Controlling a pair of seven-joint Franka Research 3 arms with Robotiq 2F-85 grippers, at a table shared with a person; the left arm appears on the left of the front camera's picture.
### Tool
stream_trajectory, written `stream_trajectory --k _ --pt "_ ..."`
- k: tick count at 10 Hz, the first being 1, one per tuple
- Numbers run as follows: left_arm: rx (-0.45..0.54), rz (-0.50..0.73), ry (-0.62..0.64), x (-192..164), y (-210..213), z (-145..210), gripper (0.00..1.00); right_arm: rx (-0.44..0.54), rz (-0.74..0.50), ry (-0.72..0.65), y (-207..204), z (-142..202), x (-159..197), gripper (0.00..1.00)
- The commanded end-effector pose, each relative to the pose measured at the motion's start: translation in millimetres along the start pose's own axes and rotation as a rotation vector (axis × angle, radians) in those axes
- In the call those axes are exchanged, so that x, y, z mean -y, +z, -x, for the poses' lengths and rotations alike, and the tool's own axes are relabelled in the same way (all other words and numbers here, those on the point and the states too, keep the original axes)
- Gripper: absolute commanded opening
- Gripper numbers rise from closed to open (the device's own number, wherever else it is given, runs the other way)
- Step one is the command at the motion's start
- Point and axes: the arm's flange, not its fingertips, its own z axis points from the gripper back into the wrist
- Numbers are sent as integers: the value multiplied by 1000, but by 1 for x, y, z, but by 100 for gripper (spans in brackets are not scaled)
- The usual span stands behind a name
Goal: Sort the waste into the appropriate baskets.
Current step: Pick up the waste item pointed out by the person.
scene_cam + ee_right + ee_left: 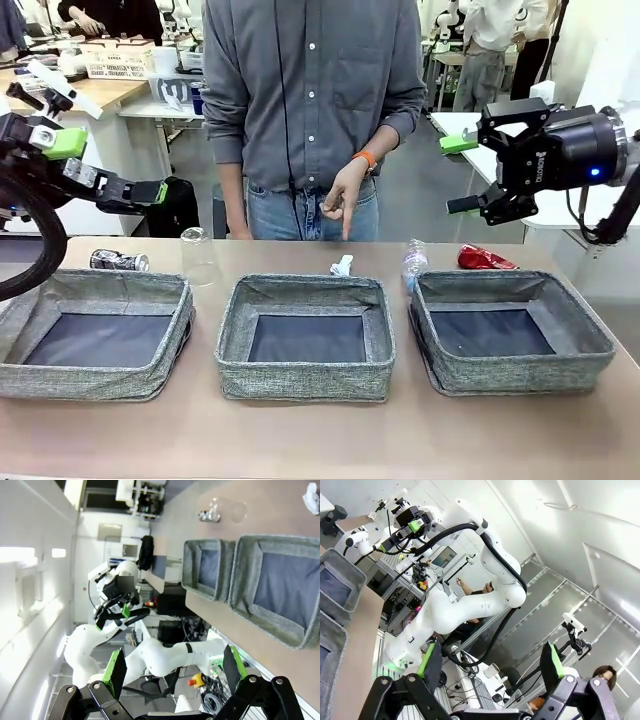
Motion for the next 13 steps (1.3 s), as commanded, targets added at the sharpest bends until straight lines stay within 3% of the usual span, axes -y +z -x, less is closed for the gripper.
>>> stream_trajectory --k 1,6,8,9,10,11,13 --pt "14 20 -23 1 -2 -1 100 7 -29 19 -3 -2 -3 100" --pt "14 20 -23 1 -2 -1 100 0 -1 1 0 0 -1 100" --pt "14 20 -23 1 -2 -1 100 62 519 121 -58 -28 -19 100" --pt "14 20 -23 1 -2 -1 100 104 854 206 -95 -40 -19 100" --pt "14 20 -23 1 -2 -1 100 105 1069 240 -123 -48 -11 100" --pt "14 20 -23 1 -2 -1 100 114 1198 244 -144 -51 -2 100" --pt "14 20 -23 1 -2 -1 100 94 1222 300 -163 -51 5 100"
